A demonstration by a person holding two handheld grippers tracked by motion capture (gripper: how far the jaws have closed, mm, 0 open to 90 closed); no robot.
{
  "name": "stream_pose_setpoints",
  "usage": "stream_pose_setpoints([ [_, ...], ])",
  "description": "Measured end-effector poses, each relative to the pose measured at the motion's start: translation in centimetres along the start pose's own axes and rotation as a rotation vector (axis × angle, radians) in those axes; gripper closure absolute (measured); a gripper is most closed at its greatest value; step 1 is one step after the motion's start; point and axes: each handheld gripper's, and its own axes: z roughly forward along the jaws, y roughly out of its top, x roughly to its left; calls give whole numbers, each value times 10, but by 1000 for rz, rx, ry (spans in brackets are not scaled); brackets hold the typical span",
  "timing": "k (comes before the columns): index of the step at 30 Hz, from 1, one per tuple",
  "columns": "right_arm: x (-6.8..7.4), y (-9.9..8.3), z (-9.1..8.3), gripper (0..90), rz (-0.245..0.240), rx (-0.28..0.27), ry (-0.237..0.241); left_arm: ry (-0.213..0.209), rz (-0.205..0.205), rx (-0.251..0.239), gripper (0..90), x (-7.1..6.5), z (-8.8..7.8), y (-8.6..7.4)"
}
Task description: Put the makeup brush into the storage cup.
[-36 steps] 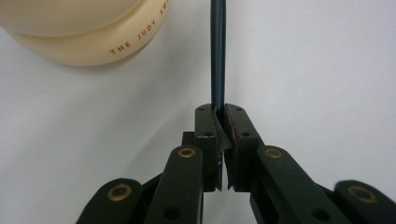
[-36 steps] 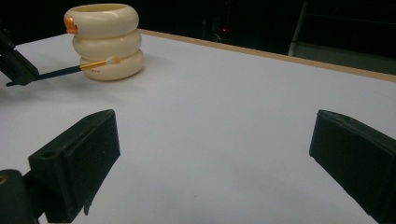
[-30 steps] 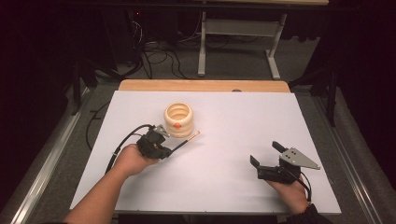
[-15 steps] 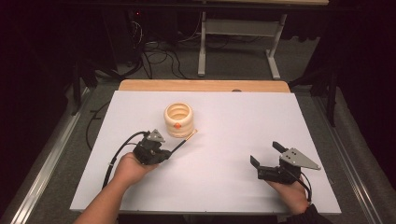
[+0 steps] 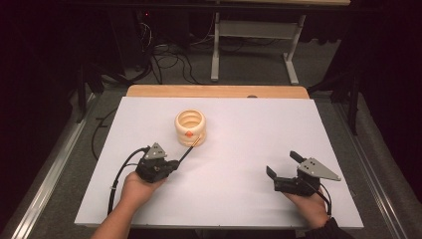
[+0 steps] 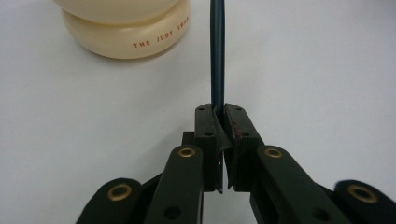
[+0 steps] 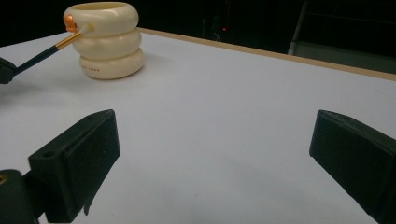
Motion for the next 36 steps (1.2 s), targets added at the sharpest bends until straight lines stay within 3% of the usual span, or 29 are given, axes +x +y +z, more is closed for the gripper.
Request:
stream_pose_setpoints([
  [7, 0, -2, 2, 28, -4, 10, -1, -19, -6, -70, 849, -4, 0, -12],
  [23, 2, 0, 6, 28, 3, 1, -5, -14, -29, -193, 849, -6, -10, -11],
  [29, 5, 12, 5, 37, 9, -33, 5, -17, -47, -241, 849, -6, -15, -10],
  [36, 10, 33, 5, 37, -21, -67, -2, -8, -52, -275, 849, -5, -20, -9],
])
